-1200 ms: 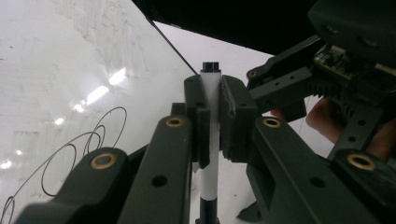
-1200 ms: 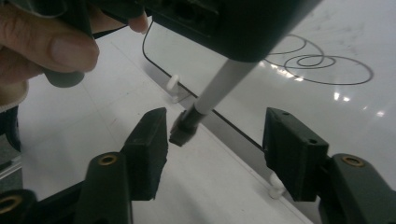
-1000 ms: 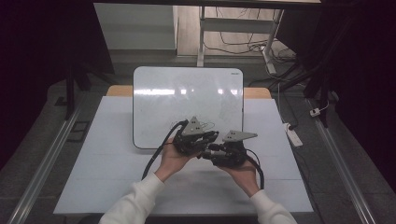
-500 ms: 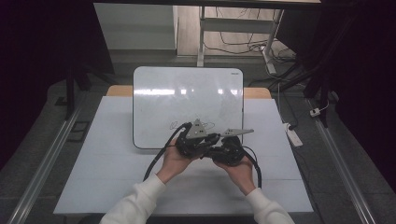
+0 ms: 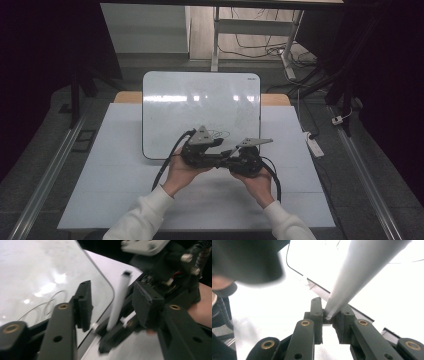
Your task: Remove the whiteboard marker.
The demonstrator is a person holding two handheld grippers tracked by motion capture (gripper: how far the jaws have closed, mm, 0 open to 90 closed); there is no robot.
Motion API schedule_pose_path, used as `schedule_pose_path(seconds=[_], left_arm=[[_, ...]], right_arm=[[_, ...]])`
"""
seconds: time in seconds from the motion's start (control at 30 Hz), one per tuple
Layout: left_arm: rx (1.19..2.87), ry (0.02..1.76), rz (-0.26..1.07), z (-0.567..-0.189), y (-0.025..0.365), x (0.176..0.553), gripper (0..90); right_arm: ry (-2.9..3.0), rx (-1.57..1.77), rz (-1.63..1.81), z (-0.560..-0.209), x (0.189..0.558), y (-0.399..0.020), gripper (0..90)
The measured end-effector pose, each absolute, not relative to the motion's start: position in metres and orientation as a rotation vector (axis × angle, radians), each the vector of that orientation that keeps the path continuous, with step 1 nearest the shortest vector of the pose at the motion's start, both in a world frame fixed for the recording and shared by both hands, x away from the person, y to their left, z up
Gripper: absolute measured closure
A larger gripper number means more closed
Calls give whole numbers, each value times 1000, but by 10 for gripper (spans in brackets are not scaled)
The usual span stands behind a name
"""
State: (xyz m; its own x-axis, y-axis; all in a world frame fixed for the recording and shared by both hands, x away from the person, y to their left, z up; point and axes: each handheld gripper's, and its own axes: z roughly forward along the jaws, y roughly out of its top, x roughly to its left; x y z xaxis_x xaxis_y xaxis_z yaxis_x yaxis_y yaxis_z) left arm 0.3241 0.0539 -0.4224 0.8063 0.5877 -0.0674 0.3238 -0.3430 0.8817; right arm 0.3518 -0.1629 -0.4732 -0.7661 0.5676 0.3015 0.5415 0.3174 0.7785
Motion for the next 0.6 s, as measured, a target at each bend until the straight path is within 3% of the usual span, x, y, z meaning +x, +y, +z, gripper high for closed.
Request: schedule_pose_path(seconds=[0.3, 0.6], left_arm=[[1964, 869, 339, -450, 125, 302, 357], [1999, 981, 382, -484, 187, 263, 340]], right_arm=[[2418, 930, 1560, -463, 350, -175, 777], [2304, 840, 1624, -452, 349, -187, 777]])
